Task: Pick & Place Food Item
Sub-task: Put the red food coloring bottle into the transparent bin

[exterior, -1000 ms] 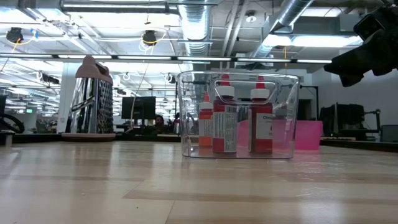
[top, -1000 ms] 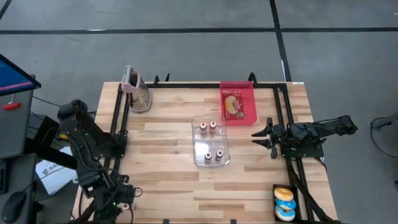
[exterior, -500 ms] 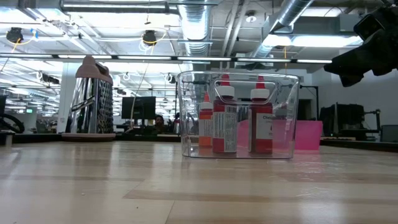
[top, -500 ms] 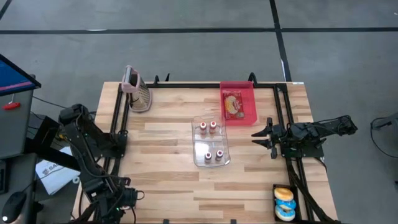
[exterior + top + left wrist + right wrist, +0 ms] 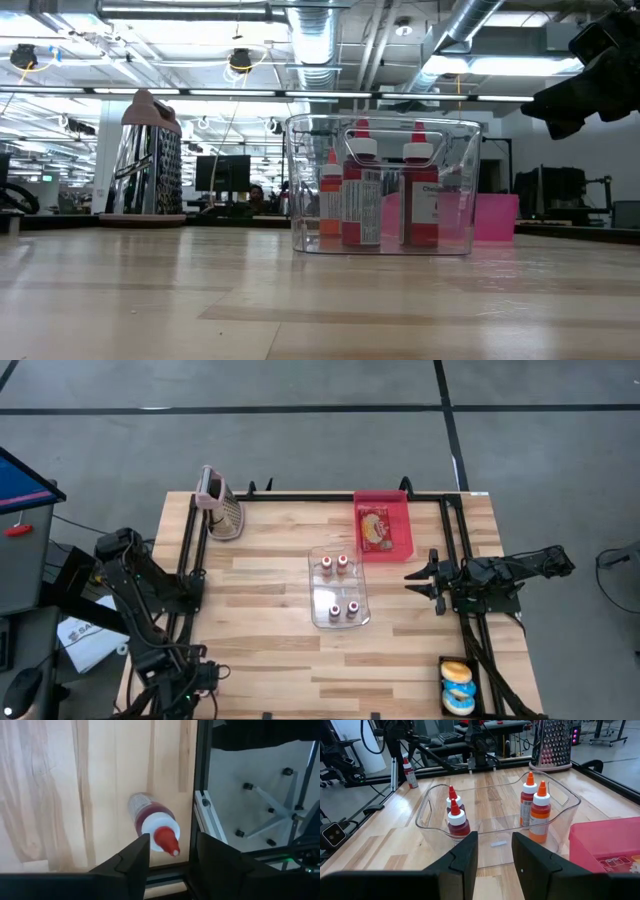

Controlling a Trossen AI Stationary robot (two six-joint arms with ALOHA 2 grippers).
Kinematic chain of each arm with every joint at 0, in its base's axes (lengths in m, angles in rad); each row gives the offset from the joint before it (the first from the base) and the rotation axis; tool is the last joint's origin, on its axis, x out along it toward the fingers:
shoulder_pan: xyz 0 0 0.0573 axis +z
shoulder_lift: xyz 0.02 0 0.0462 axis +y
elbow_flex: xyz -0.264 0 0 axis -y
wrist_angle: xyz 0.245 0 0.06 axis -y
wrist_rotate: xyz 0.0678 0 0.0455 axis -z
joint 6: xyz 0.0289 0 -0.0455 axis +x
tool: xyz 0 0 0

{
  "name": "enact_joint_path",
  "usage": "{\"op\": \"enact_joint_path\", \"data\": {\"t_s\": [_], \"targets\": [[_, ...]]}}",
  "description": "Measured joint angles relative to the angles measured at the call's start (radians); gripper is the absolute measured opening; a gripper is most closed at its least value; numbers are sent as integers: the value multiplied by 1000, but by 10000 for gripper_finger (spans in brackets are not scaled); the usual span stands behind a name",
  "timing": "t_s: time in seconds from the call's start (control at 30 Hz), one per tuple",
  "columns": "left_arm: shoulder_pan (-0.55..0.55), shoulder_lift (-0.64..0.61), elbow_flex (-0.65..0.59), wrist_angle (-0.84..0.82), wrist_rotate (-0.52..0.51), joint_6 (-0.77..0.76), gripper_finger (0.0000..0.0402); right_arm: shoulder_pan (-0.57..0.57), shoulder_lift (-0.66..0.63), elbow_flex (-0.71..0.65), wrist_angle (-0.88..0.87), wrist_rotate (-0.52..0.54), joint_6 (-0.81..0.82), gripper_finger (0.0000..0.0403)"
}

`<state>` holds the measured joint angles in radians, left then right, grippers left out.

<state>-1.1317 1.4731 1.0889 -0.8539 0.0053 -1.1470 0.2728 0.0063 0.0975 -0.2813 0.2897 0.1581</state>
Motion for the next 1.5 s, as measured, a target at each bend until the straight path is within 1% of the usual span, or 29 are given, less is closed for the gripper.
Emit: {"op": "enact_joint_path", "data": {"t_s": [0.2, 0.3, 0.5, 0.7, 0.83, 0.93, 1.03, 1.13, 1.23, 1.33, 1.5], "targets": [[0, 0, -26, 23, 0, -13, 158, 0, 0, 0, 0, 0, 0, 113], [0, 0, -26, 24, -1, -13, 151, 0, 0, 0, 0, 0, 0, 113], [0, 0, -26, 24, -1, -14, 115, 0, 0, 0, 0, 0, 0, 113], [2, 0, -25, 14, -2, -29, 64, 0, 0, 0, 0, 0, 0, 113], [25, -3, -23, -5, -1, -40, 27, 0, 0, 0, 0, 0, 0, 113], [52, -4, -21, -21, -9, -38, 27, 0, 0, 0, 0, 0, 0, 113], [88, -15, -24, -48, -63, 1, 26, 0, 0, 0, 0, 0, 0, 113], [158, -38, -27, -99, -121, 69, 26, 0, 0, 0, 0, 0, 0, 113], [251, -68, -27, -127, -164, 186, 26, 0, 0, 0, 0, 0, 0, 113], [369, -100, -27, -145, -199, 329, 26, 0, 0, 0, 0, 0, 0, 113], [604, -149, -27, -137, -208, 604, 26, 0, 0, 0, 0, 0, 0, 113]]}}
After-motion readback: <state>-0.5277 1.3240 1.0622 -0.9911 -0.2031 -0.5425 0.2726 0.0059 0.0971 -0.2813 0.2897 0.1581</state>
